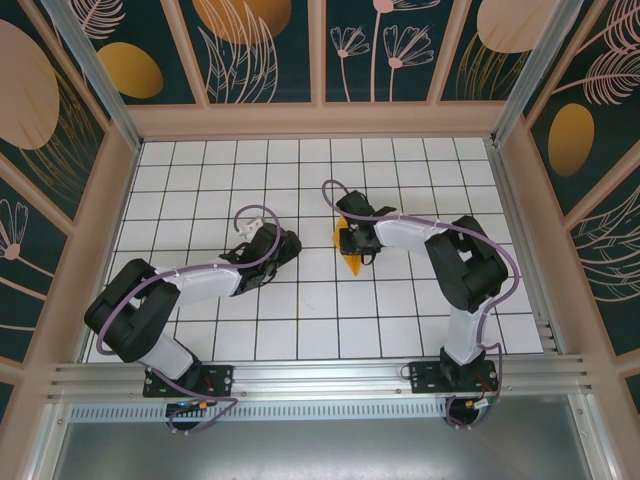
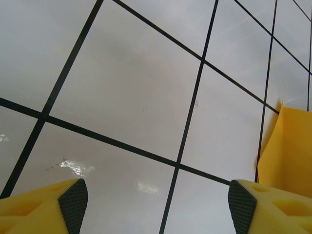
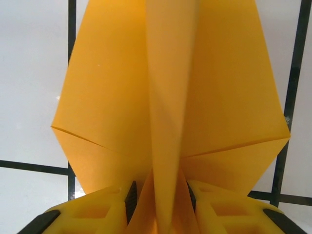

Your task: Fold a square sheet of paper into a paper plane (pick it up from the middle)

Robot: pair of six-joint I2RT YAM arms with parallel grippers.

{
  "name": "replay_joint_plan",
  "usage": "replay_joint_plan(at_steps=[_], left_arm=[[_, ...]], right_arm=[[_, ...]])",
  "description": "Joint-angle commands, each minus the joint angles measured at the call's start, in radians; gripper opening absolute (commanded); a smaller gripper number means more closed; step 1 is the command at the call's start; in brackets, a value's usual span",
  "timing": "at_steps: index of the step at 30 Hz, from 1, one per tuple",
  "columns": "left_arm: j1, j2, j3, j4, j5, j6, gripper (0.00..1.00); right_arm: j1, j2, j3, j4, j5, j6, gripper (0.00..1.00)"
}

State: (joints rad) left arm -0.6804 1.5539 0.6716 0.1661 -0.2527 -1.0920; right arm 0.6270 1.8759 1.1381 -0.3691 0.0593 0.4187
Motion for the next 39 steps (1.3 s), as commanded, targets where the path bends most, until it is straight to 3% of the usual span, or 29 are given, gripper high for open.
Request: replay_joint_plan(at_steps=[1,14,25,39], left_arm=[[0.005,0.015,0.022,-0.030,-0.028,0.019,0.79],[0.005,0.026,0.050,-0.070,-0.040,0.027,0.85],[0.004,0.024,0.059,-0.093,-0.063,0.039,0.89],[0.005,0.043,0.063,-0.086,-0.048,0.044,0.91]], right_arm=[[0.010,0.048,-0.013,-0.008,0.017,0.025,0.37],[0.010,0.046,0.025,-0.011,0.085,0.042,0.36],[-0.019,0.129,0.196,-0.039,0.154,0.024,0.08],[-0.105,0.295,0.463,-0.095,0.172,-0.067,0.08]])
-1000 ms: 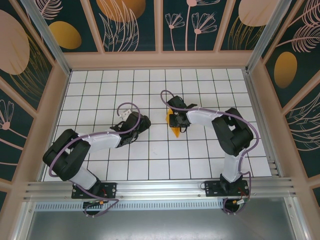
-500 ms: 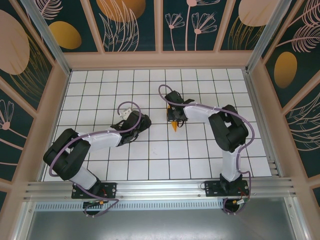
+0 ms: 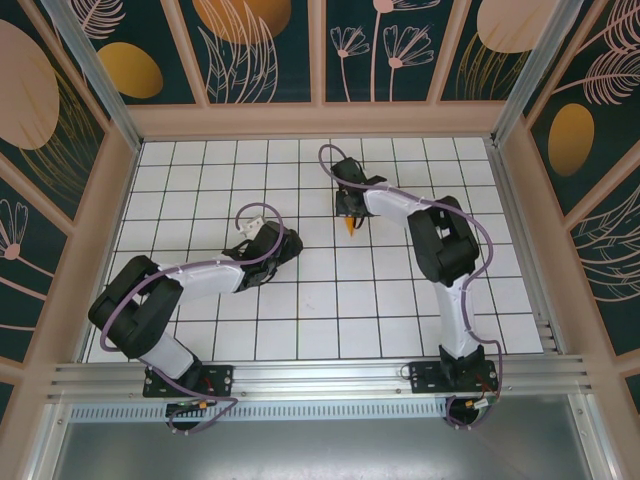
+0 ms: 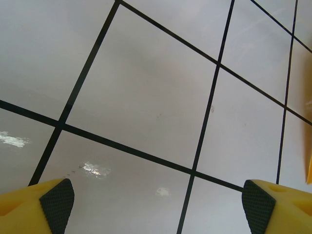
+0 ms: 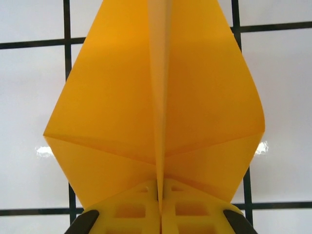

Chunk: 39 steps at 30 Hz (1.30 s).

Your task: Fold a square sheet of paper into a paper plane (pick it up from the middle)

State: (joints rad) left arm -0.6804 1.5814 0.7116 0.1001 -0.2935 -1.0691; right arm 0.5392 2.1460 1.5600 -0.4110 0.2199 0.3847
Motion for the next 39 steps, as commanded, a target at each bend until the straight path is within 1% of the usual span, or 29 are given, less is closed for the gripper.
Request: replay_joint_plan(at_steps=[1,15,19,22,24,27,31,32,39], left_arm=[[0.006,0.017,0.025,-0.020,-0.006,0.021,0.91],[0.005,0.039,0.034,-0.016,0.017,0.014,0.95],[0.007,0.032,0.032,-0.019,0.018,0.011,0.95],[0.006,0.027,0.031,-0.020,0.014,0.014,0.95],[0.006,0.024,0.036,-0.022,0.009,0.018,0.96],[0.008,0.019,0.060,-0.037,-0.007,0.033,0.96],[0.018,0.018,0.114,-0.074,-0.036,0.068,0.96],[0.023,0.017,0.130,-0.085,-0.044,0.078,0.96],[0.081,-0.021,0.193,-0.120,-0.067,0.148,0.96]], right_arm=[[-0.019,0.031,0.050,-0.059,0.006,-0.036,0.09],[-0.031,0.109,0.084,-0.080,-0.027,-0.029,0.19],[-0.031,0.129,0.078,-0.086,-0.031,-0.019,0.20],[-0.034,0.120,0.089,-0.100,-0.041,-0.008,0.20],[-0.034,0.089,0.103,-0.109,-0.049,0.001,0.22],[-0.035,0.017,0.120,-0.112,-0.064,0.009,0.32],[-0.038,-0.076,0.144,-0.123,-0.071,0.015,0.53],[-0.041,-0.096,0.147,-0.127,-0.074,0.016,0.57],[-0.077,-0.228,0.111,-0.094,-0.077,0.026,0.73]])
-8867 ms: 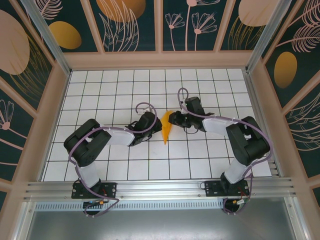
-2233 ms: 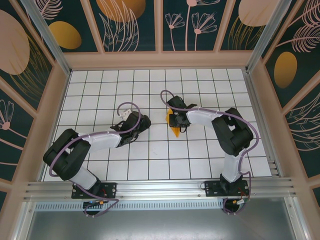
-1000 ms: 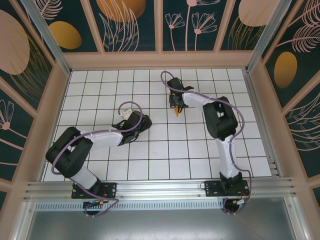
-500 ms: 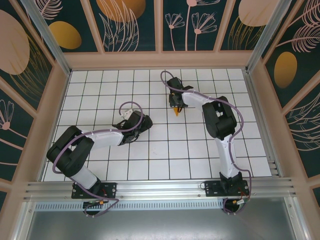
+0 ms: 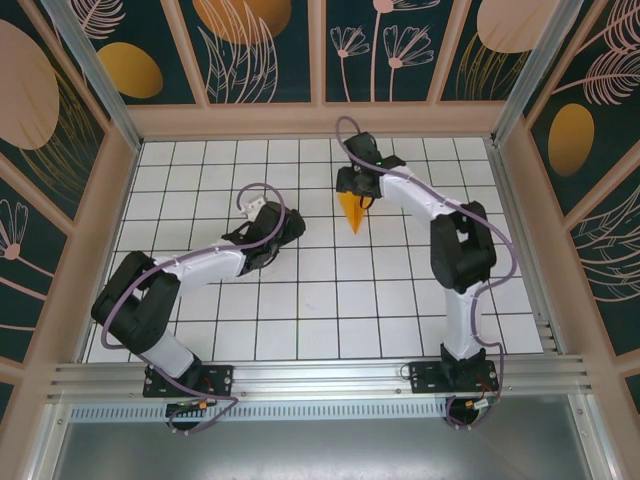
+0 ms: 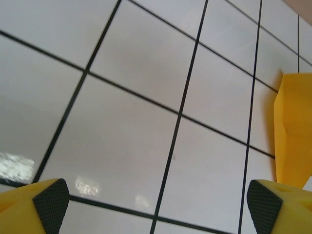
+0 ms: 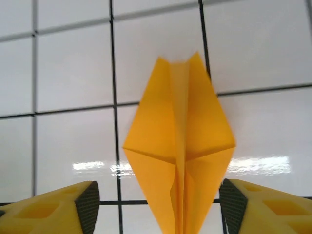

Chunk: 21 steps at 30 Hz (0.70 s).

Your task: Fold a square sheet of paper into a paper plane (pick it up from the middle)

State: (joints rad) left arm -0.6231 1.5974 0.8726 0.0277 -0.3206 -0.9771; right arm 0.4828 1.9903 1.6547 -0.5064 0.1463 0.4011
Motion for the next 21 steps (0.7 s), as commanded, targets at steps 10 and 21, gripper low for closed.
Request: replay_joint_plan(at_steps=[10,21], left_arm=[[0.174,-0.182,-0.005,-0.028,-0.240,0.303,0.98],[0.344,-0.449,-0.380,0.360,-0.520,0.557,0.99]], right_arm=[[-0.175,-0.396,-0.318,0.268,0.132,-0.059,0.99],[-0.407,-0.665,-0.866,0.682,0.292,-0.055,0.99]])
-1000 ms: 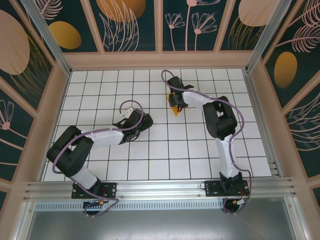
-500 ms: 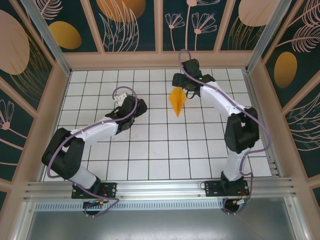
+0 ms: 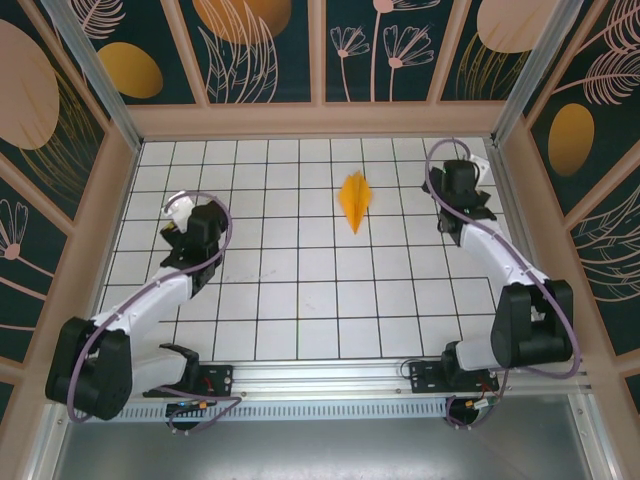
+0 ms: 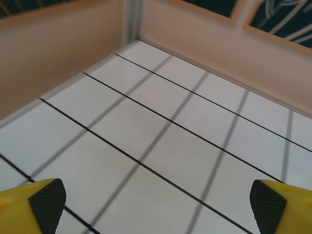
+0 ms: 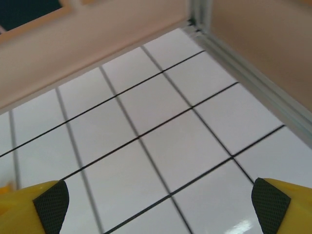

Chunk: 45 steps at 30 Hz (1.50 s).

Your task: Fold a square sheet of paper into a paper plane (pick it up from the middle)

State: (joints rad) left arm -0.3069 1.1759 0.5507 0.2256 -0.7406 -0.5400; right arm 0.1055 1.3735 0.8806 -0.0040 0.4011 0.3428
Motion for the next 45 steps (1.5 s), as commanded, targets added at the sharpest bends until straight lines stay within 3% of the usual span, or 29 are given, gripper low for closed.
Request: replay_joint_plan(at_steps=[1,7,13,21,24,32,45], left_arm=[[0.037,-0.030,-0.089,0.211,-0.109,0.162,0.99],[0.113,0.020,-0.174,0.369,-0.025,0.270,0.98],[0.177,0.086,-0.259,0.630,0.201,0.387,0.98],[0.255,0.173,-0.316,0.906,0.486,0.463,0.99],[0.276,0.211,-0.324,0.960,0.544,0.464,0.99],[0.293,0.350,-0.331,1.096,0.577,0.456,0.98],[0.293,0.345,-0.327,1.075,0.569,0.458,0.98]], right_arm=[[-0.044,-0.065,-0.145,0.219,0.045,0.008,0.99],[-0.073,-0.090,-0.413,0.531,0.096,-0.108,0.99],[-0.085,-0.045,-0.532,0.828,-0.035,-0.233,0.99],[-0.098,0.057,-0.568,1.028,-0.211,-0.301,0.99],[-0.104,0.100,-0.589,1.095,-0.250,-0.309,0.99],[-0.126,0.150,-0.635,1.214,-0.381,-0.331,0.99],[-0.134,0.168,-0.646,1.248,-0.381,-0.328,0.99]])
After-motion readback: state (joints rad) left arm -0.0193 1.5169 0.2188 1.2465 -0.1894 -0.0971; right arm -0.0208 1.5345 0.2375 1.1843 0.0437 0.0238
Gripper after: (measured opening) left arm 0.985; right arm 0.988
